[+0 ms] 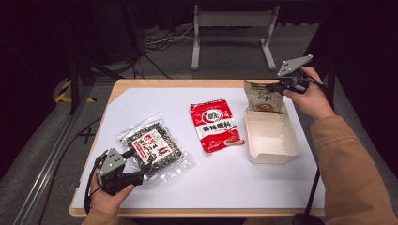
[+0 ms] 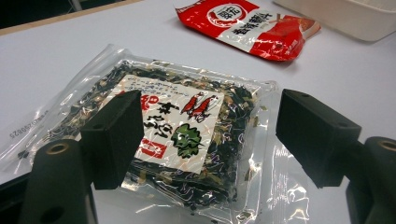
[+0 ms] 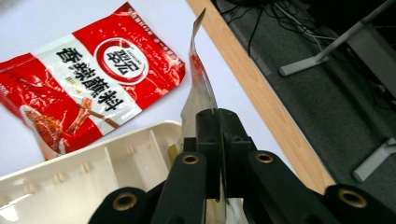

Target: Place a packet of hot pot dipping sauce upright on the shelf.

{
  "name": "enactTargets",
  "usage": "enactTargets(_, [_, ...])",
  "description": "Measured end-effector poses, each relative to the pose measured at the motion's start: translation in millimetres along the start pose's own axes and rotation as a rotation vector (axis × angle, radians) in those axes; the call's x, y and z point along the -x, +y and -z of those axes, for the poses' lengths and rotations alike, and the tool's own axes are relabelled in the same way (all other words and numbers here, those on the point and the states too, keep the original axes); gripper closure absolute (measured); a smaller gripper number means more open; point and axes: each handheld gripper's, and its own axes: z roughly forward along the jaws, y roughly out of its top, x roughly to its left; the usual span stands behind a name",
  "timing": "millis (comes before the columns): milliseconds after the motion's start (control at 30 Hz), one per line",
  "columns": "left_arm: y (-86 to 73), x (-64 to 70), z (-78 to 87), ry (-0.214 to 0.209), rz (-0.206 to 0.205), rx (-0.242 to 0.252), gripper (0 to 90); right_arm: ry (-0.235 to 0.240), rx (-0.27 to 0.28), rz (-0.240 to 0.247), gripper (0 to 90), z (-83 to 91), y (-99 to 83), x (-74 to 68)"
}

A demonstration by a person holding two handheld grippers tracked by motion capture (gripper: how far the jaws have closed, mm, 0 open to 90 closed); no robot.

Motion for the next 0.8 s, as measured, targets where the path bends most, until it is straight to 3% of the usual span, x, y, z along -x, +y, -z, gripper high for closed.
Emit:
enactTargets(100, [0.5,0.9,-0.7,-0.005,0.007,0.000,23.9,0.005,-0.029,0.009,87.8,-6.1,-3.7,-3.0])
enactTargets(367, [2.1,0.5,-3.5,-0.011,-0.002,0.000,23.9,-0.008,-0.015,-0.014,87.8,-6.1,-8.1,-3.1])
enactTargets(800, [3.7,1.3,-5.5,-0.017,-0.006,0.003,23.9,-0.020,-0.027,-0.092,88.1,-3.3,-15.9,-0.2])
